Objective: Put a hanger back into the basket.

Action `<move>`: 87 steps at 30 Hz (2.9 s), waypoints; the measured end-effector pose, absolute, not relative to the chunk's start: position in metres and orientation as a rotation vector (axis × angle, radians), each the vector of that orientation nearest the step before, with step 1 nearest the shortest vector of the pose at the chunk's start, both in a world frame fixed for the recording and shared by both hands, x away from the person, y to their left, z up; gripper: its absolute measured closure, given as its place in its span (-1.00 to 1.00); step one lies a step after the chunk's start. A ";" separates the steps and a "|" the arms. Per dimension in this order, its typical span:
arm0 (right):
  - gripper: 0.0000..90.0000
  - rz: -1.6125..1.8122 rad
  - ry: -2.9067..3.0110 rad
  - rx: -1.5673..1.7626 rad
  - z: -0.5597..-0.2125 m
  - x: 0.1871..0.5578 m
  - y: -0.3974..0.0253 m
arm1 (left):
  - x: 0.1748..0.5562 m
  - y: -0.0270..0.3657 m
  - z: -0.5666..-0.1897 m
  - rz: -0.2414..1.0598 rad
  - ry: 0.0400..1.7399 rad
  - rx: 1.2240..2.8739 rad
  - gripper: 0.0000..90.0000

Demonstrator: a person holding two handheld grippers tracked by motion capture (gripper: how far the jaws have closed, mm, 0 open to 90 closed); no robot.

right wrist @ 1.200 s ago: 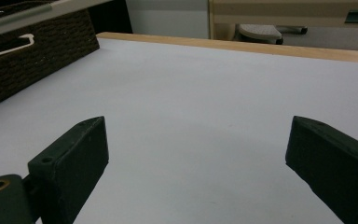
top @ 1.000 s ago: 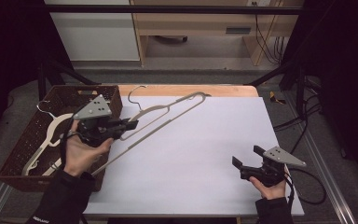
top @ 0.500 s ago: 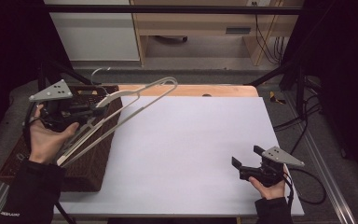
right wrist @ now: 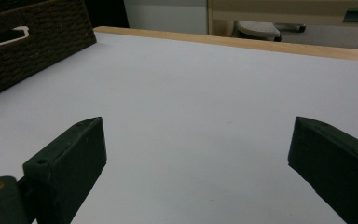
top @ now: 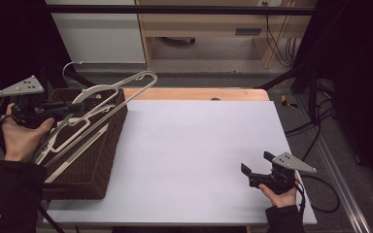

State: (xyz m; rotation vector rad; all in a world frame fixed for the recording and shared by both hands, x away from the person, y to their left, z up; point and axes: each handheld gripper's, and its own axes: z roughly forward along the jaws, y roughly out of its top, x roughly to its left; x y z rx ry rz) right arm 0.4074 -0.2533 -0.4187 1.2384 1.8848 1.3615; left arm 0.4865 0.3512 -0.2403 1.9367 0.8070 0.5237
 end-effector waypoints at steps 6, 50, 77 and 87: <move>-0.89 1.362 1.887 1.235 -0.419 0.408 -0.253 | 0.494 0.373 -0.249 0.557 0.852 1.925 0.91; -0.88 1.358 1.892 1.244 -0.421 0.408 -0.252 | 0.504 0.436 -0.348 0.493 1.109 1.958 0.90; -0.89 1.361 1.899 1.226 -0.420 0.408 -0.250 | 0.489 0.443 -0.358 0.604 1.375 1.829 0.22; -0.89 1.382 1.890 1.229 -0.418 0.407 -0.250 | 0.454 0.396 -0.328 0.642 1.115 1.696 -0.23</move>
